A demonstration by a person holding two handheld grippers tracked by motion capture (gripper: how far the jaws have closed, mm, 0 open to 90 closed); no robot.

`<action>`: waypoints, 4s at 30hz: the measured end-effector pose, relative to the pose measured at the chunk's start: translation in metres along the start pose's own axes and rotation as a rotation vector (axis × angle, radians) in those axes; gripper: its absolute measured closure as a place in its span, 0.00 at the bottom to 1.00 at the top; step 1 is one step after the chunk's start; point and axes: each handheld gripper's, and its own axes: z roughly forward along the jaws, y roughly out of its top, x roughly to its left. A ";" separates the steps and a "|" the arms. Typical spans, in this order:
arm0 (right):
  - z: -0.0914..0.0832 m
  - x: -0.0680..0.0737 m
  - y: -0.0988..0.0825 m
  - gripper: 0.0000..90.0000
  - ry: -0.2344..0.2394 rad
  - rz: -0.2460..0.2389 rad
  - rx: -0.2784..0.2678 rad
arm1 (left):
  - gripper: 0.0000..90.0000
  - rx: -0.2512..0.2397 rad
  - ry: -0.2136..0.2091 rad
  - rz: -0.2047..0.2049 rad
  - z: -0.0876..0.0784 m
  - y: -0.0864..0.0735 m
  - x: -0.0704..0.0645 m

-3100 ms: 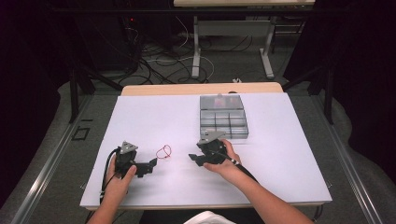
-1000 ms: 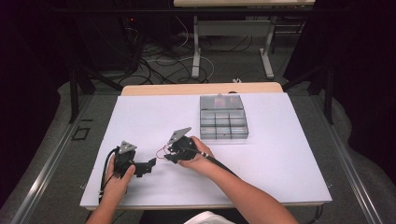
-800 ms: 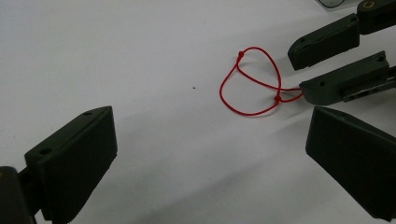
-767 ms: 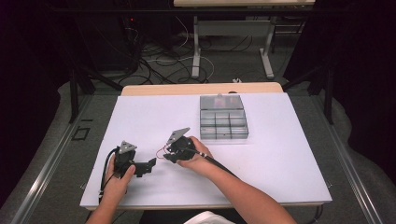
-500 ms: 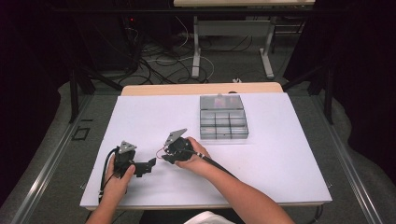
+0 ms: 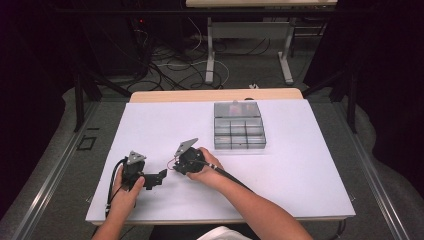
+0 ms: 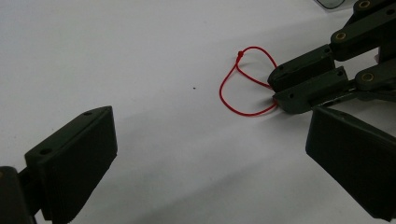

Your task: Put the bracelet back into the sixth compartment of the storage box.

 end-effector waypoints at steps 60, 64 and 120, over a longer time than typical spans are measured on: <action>-0.031 -0.017 0.009 1.00 -0.037 0.067 -0.092 | 0.03 0.004 -0.004 0.004 0.001 0.000 0.000; -0.035 -0.019 0.009 1.00 -0.048 0.079 -0.091 | 0.03 0.004 -0.002 0.004 0.001 0.000 0.000; -0.107 -0.085 -0.007 1.00 -0.222 0.235 -0.159 | 0.03 0.007 -0.001 0.001 0.001 0.000 -0.001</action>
